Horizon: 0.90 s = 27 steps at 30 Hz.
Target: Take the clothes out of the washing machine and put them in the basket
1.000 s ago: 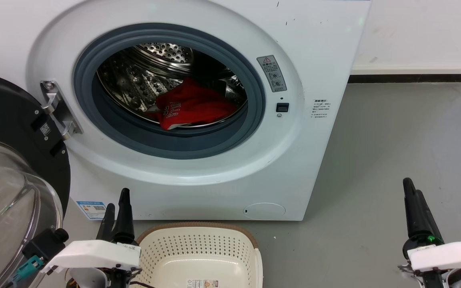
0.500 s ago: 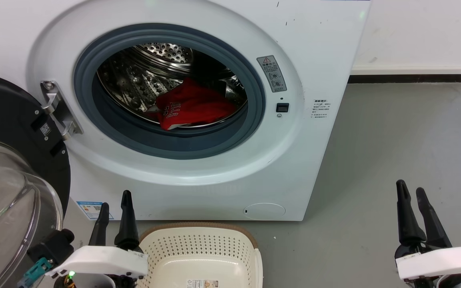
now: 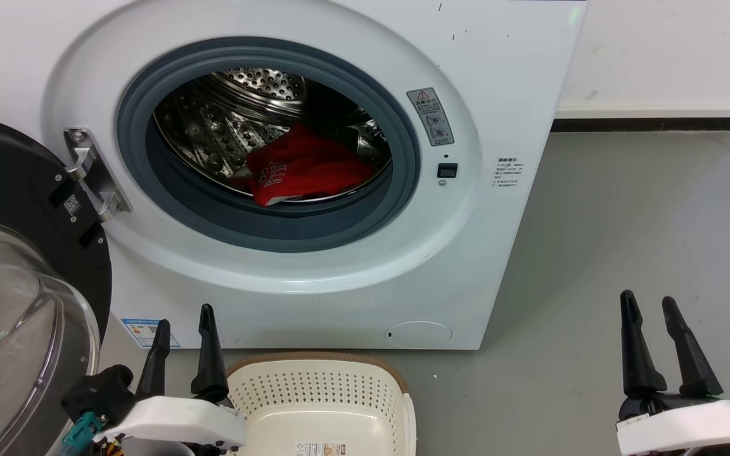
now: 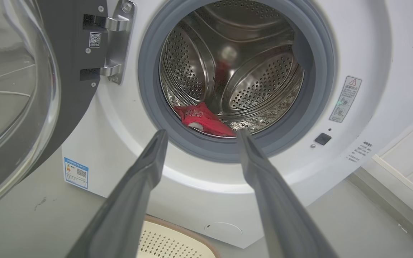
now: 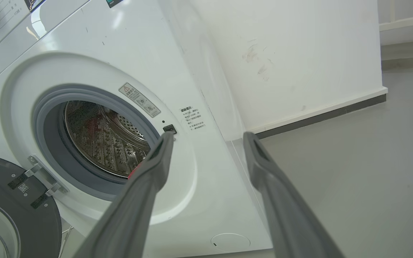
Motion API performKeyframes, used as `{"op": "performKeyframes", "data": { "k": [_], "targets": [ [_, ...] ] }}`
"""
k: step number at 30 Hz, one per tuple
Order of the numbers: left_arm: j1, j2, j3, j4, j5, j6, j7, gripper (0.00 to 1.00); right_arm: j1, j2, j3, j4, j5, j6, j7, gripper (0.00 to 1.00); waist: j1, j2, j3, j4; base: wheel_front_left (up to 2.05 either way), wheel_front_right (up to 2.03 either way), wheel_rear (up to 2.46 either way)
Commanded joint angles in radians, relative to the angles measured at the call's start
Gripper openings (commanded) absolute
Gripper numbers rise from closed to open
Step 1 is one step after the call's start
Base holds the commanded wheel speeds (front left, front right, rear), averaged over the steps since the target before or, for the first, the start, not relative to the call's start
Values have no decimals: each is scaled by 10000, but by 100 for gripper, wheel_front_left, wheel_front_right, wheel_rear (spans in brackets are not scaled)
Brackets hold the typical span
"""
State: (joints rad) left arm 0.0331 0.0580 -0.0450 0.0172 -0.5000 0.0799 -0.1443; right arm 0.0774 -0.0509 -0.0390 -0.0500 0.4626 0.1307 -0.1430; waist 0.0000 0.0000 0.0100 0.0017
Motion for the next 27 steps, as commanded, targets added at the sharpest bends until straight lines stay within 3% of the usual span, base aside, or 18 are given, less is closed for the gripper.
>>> {"op": "performKeyframes", "data": {
  "k": [1,12,27],
  "targets": [
    [-32,82,-27,-159,220,41,-77,100,52,2,20,-162,-206,0,-89,100,0,0,0,-2,0,0,0],
    [154,108,-236,-371,1267,150,-352,100,222,5,52,-468,-1449,-1,-363,100,0,0,8,8,0,0,0],
    [351,11,-172,-592,2451,-209,-688,100,464,8,171,-888,-2868,-1,-698,100,0,0,-9,41,0,0,0]
  ]
}}
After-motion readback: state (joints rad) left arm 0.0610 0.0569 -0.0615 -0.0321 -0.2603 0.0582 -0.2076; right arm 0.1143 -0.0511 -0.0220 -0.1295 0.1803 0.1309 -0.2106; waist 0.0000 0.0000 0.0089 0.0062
